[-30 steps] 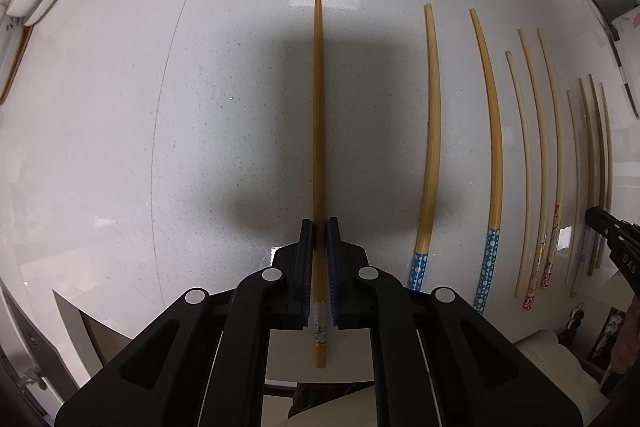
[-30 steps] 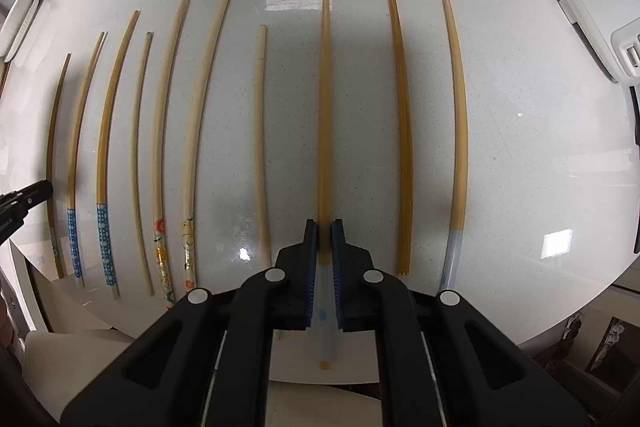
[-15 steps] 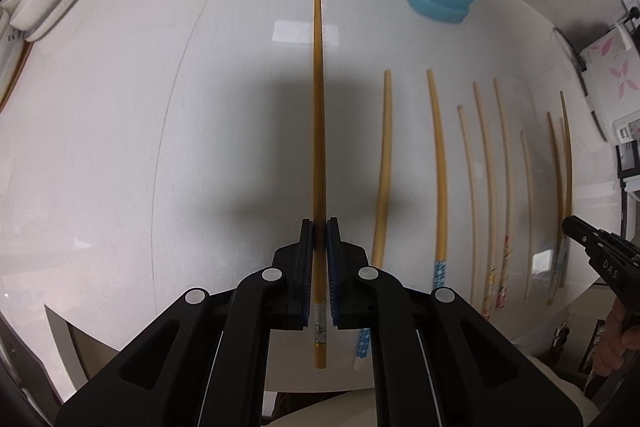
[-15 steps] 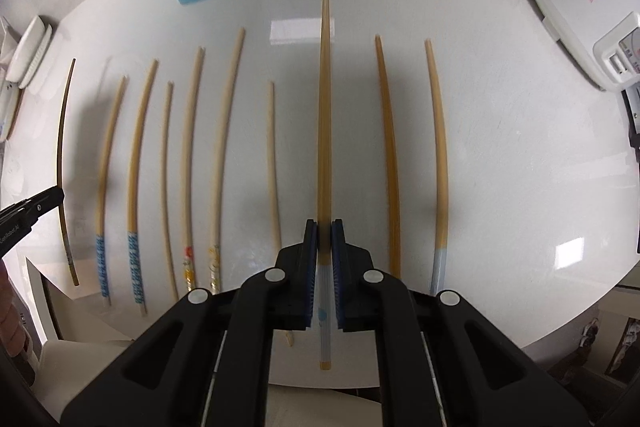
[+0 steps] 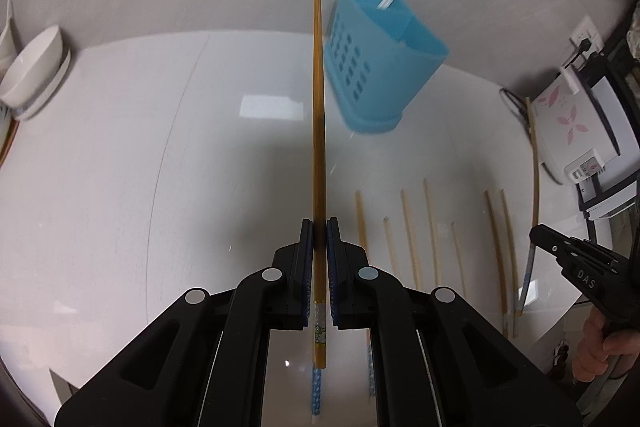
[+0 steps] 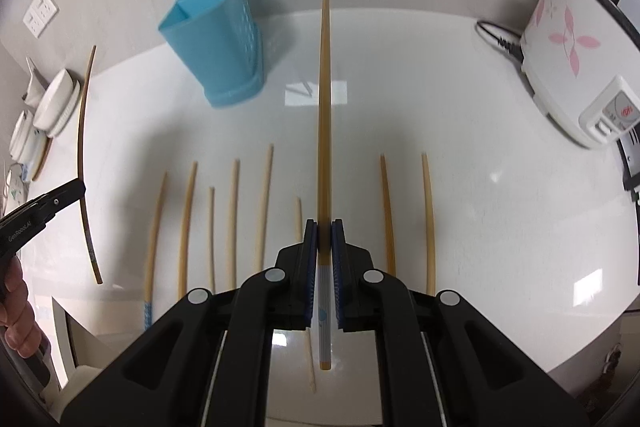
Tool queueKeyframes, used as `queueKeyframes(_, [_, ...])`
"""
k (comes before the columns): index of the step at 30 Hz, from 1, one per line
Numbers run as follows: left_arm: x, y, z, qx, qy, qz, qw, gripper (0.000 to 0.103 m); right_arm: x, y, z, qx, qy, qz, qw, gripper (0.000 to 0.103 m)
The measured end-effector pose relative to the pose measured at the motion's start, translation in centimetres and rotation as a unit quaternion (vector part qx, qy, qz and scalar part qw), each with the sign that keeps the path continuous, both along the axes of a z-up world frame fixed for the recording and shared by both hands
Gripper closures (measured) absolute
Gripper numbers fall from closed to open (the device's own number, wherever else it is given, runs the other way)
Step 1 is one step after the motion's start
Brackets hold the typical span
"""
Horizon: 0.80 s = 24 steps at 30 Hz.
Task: Organize utensils
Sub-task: 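Lift both held chopsticks and carry them over the blue utensil holder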
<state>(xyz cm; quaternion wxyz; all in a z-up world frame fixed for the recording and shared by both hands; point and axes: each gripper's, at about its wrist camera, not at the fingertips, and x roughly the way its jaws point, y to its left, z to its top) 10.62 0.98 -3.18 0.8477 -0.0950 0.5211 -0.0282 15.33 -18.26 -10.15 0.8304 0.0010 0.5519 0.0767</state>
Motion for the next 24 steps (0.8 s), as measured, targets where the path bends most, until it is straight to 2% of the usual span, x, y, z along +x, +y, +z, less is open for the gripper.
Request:
queueKeyframes(11, [4.0,-0.6,4.5,0.002,-0.066,-0.013,0.9977,0.097,3.4,-0.1,5.4,0.035,-0.068,0.01,0.997,0.097])
queueKeyframes(16, [6.9,-0.9,6.5,-0.004,-0.102,-0.016,0.9946,0.097,5.6,0.1,6.7,0.055,-0.096,0.013,0.994,0.097])
queueKeyframes(24, [10.7,-1.8,7.2,-0.01,-0.159,-0.023,0.9869,0.097,8.7,0.0,7.7,0.084,-0.138,0.017,0.987,0.097])
